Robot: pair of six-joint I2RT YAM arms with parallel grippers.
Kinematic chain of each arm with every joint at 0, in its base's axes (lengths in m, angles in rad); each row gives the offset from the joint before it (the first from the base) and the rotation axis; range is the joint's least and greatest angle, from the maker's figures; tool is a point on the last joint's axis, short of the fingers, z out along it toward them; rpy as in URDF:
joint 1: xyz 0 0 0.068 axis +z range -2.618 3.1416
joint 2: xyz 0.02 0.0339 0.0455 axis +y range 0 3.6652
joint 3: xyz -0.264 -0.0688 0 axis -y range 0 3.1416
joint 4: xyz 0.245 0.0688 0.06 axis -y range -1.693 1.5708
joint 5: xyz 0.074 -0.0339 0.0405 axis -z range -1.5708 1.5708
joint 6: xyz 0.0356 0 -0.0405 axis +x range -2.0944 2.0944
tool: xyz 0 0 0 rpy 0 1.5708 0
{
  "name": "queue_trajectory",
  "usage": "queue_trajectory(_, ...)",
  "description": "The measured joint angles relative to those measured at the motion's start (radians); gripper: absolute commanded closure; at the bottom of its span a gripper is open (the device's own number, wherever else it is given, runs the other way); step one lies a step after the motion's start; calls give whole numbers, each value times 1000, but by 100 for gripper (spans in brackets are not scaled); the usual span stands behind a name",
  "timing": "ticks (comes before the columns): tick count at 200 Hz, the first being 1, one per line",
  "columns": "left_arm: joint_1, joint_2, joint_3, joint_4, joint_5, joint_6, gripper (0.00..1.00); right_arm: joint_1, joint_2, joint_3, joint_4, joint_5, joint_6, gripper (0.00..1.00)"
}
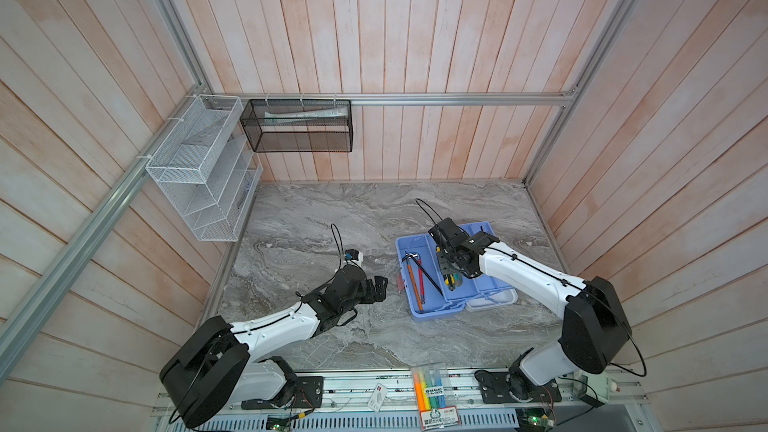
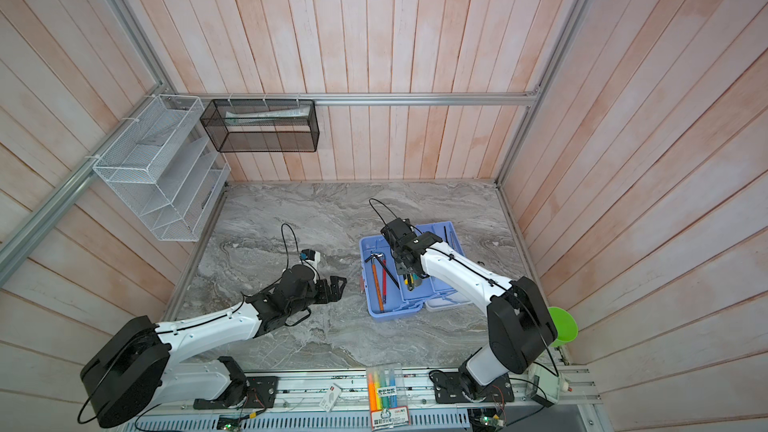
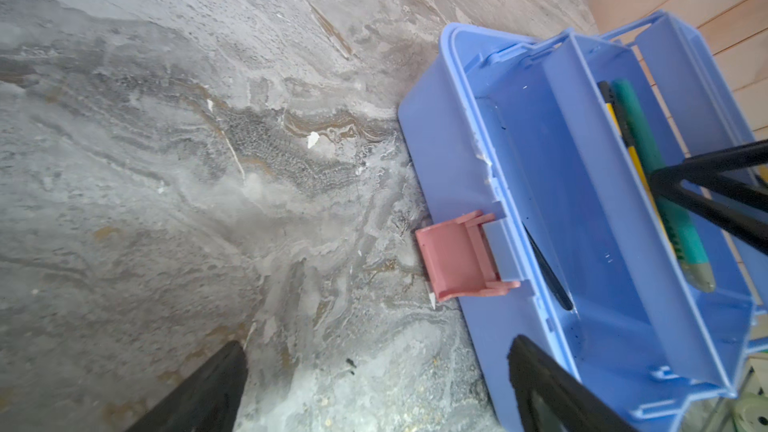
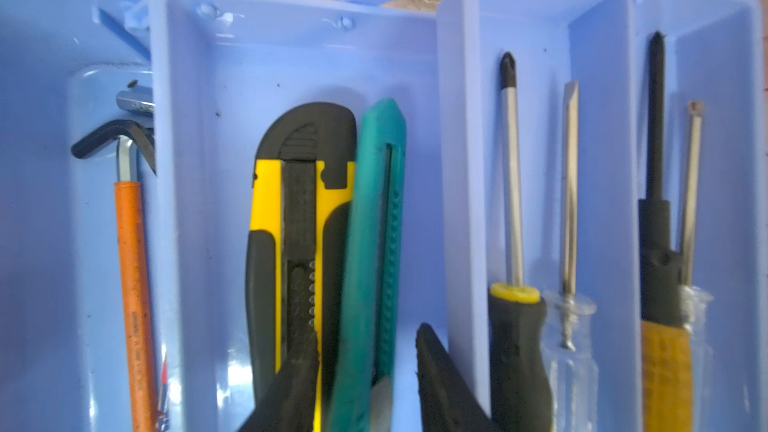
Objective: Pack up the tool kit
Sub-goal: 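Release the teal knife and raise the right gripper while the left gripper approaches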
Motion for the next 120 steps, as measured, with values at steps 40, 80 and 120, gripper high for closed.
queue_trajectory(40, -12, 37, 50, 34, 23, -7, 0, 0, -12, 35, -15, -2, 1, 52)
queue_trajectory(80, -30, 110, 132, 43, 46, 4, 0, -12, -115, 34, 10, -27, 0, 52)
queue_trajectory(120, -34, 236, 252, -2, 52, 10, 0, -71, -325, -37, 142, -87, 0, 51)
